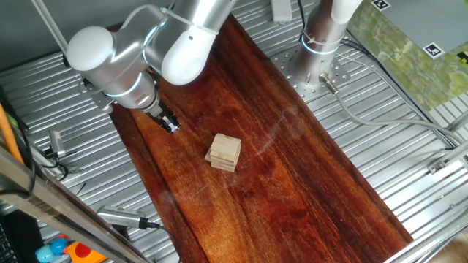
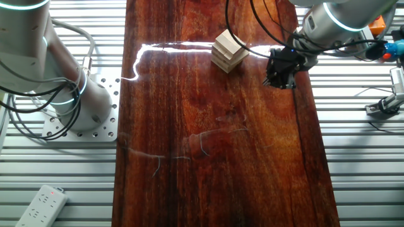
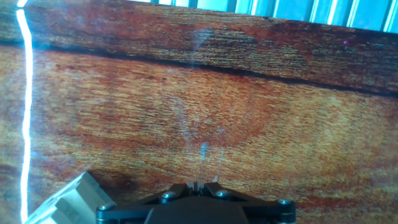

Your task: Play Jenga

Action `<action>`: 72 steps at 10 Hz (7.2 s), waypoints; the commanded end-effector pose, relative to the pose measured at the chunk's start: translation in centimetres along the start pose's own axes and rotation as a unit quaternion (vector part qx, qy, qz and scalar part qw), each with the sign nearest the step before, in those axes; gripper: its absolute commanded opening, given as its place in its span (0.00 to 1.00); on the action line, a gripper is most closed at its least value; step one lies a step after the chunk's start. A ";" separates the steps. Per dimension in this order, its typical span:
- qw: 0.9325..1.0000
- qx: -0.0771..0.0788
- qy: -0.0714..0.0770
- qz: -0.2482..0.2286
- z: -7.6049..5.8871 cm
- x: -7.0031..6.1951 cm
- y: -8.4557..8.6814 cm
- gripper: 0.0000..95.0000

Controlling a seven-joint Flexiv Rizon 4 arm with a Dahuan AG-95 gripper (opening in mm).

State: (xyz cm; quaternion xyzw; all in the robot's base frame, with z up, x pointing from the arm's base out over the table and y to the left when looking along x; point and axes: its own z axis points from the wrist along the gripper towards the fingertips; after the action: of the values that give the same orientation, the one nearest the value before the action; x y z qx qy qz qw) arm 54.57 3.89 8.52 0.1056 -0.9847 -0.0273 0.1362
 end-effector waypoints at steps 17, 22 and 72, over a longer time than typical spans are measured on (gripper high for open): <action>0.998 -0.007 0.003 -0.064 0.2 -0.1 0.5 0.00; 0.999 -0.033 -0.012 -0.024 -0.1 -0.7 4.4 0.00; 0.998 -0.042 -0.020 0.047 5.1 -1.0 12.7 0.40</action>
State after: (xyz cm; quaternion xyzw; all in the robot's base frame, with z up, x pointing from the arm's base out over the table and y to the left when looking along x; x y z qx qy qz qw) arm 51.44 16.54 4.46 0.0537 -0.9891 -0.0635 0.1218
